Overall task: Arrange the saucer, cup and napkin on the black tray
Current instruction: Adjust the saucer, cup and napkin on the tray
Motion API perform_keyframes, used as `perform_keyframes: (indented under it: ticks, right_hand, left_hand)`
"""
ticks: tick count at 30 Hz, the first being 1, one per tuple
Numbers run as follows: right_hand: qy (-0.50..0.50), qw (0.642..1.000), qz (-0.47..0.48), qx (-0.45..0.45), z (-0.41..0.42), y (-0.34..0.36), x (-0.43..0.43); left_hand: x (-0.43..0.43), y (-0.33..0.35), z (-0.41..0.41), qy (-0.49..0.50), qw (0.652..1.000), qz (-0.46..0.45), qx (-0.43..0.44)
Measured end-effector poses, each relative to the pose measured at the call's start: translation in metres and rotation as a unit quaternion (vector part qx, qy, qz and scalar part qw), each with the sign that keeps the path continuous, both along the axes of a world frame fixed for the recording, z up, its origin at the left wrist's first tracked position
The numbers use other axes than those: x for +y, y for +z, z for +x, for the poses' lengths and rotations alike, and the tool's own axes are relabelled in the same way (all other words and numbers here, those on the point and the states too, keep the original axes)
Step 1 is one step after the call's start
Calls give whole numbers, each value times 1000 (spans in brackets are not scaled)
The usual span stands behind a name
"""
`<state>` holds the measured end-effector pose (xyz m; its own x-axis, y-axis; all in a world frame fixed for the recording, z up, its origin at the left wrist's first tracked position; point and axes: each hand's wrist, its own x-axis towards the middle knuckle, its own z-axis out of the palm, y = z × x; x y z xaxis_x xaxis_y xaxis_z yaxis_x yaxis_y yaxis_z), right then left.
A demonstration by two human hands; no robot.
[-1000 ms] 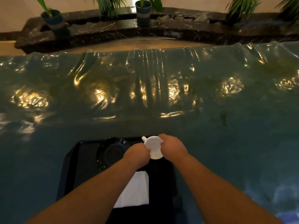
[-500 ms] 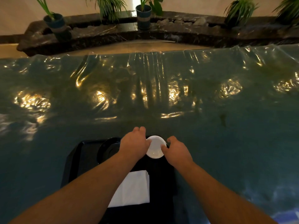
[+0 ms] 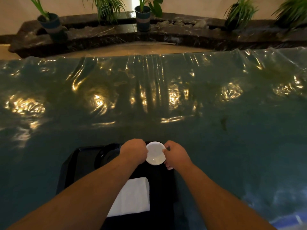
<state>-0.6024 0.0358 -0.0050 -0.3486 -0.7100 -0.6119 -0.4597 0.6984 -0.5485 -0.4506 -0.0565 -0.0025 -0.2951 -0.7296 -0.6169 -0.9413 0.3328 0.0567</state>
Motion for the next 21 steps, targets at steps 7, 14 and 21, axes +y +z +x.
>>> perform_keyframes:
  ticks: [7, 14, 21]
  right_hand:
    - [98, 992, 3, 82, -3, 4, -18]
    - [140, 981, 25, 135, 4, 3, -29]
    - [59, 993, -14, 106, 2, 3, -5]
  left_hand:
    - [8, -2, 6, 60, 998, 3, 1]
    - [17, -3, 12, 67, 997, 20, 41]
    - [4, 9, 20, 28, 994, 16, 103]
